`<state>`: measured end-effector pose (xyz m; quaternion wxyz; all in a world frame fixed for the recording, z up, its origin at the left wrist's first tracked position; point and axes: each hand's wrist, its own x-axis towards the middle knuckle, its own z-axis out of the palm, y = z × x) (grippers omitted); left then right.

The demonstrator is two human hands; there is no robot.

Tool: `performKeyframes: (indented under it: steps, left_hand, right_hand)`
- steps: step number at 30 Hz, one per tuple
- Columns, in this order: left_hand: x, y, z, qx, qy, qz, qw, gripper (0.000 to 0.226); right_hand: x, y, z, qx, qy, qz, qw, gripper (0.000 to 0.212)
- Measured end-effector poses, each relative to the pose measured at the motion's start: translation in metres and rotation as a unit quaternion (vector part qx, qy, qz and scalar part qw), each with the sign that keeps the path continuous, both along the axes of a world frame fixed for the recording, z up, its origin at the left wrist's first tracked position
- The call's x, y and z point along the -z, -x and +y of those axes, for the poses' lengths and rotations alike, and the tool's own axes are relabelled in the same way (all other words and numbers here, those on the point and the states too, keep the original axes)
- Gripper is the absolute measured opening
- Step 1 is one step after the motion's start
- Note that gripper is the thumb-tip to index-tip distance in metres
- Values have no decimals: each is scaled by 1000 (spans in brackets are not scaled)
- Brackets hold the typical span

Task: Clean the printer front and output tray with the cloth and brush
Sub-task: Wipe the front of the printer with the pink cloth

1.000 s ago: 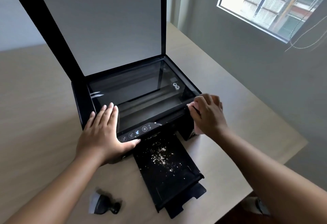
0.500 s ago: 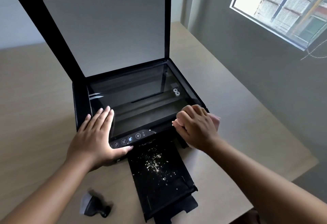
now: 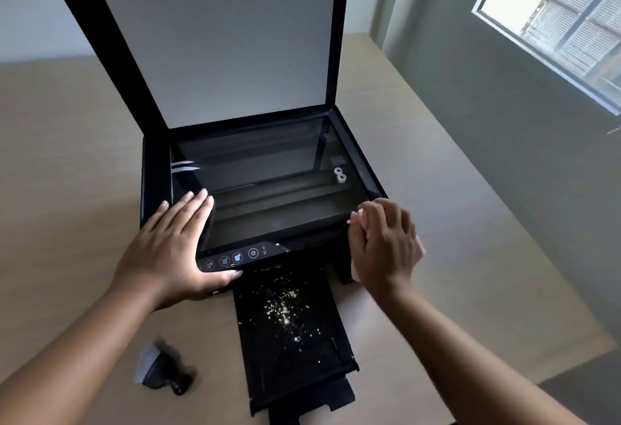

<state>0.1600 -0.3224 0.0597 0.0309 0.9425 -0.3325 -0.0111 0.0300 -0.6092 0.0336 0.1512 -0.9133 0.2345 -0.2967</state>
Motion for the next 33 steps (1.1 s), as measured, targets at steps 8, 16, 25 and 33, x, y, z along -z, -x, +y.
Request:
performKeyframes:
  steps: [8, 16, 25, 33]
  left_hand:
    - [-1, 0, -1, 0, -3, 2, 1000, 126]
    - [0, 0, 0, -1, -9, 4, 1000, 125]
    - [0, 0, 1, -7, -8, 2, 1000, 124]
    - [-1, 0, -1, -7, -7, 0, 1000, 124]
  right_hand:
    - [7, 18, -48, -171, 17, -15, 985, 32]
    - [-13, -15, -29, -197, 5, 87, 977, 33]
    - [-25, -57, -45, -178, -77, 139, 971, 34]
    - [-9, -12, -54, -189, -22, 115, 975, 59]
